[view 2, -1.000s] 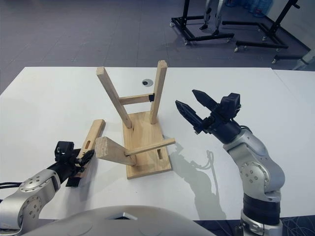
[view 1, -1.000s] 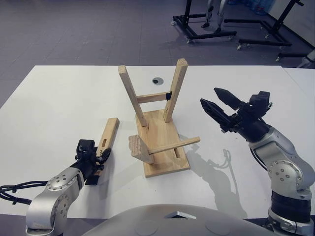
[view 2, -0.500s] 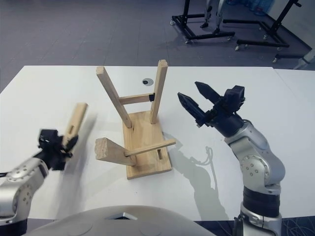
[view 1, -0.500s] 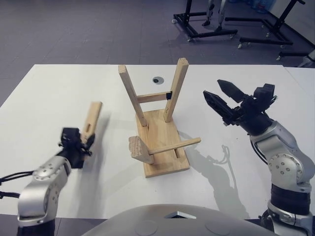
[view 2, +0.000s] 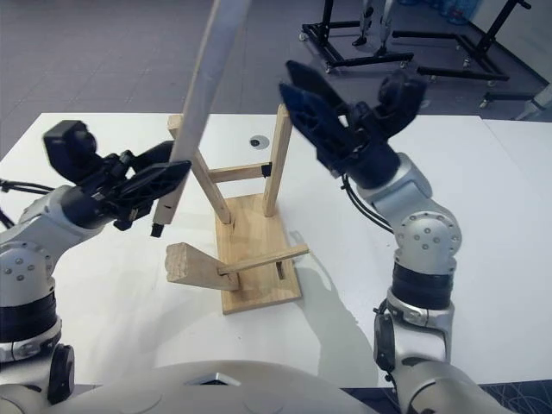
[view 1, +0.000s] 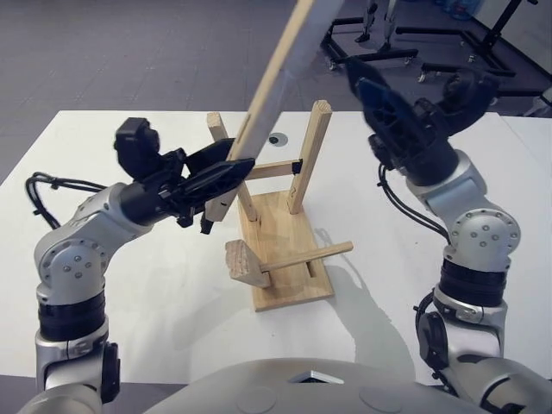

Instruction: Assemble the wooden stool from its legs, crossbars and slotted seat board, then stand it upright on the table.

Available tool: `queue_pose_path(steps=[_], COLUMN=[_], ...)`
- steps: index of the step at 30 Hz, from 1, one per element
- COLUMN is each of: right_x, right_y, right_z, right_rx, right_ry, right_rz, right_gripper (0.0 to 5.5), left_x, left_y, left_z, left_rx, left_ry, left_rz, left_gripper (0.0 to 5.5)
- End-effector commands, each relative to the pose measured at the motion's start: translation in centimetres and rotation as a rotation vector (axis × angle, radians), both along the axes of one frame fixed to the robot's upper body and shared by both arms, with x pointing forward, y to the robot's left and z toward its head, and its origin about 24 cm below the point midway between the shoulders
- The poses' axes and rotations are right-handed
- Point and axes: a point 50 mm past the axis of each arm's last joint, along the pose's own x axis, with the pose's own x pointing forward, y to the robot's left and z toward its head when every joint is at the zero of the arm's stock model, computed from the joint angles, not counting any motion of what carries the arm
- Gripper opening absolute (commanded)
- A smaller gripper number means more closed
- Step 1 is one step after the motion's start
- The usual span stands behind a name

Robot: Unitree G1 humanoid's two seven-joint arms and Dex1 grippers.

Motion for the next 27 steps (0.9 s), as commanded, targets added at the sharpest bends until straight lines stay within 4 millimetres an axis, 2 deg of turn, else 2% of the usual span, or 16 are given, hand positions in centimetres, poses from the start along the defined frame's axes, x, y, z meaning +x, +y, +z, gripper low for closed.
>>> queue_pose_path(steps=[1,11,22,24,27], right_x=[-0.6,-0.2,-0.2,-0.3,-0.3], right_y=[2.2,3.3,3.4,3.5,3.5], right_z=[-0.2,0.6,0.7,0.6,0.4], right_rx=[-0.051,0.053,0.062,0.063,0.066], right_ry=[-0.051,0.018,0.038,0.041,0.043], right_rz=[0.120,0.185,0.190,0.195,0.190], right_gripper=[4.67,4.67,2.74,2.25,2.11], left_x=[1.0,1.0,0.5,0.6,0.5], left_y=[-0.4,-1.3,-1.2,-1.2,-1.1], left_z=[-0.1,-0.9,-1.0,-1.0,-1.1], left_rx=[0.035,0.115,0.098,0.093,0.093], left_ry=[0.024,0.009,0.008,0.009,0.007], left_rz=[-0.068,-0.101,-0.084,-0.080,-0.079], left_gripper=[2.05,2.05,2.05,2.05,2.05])
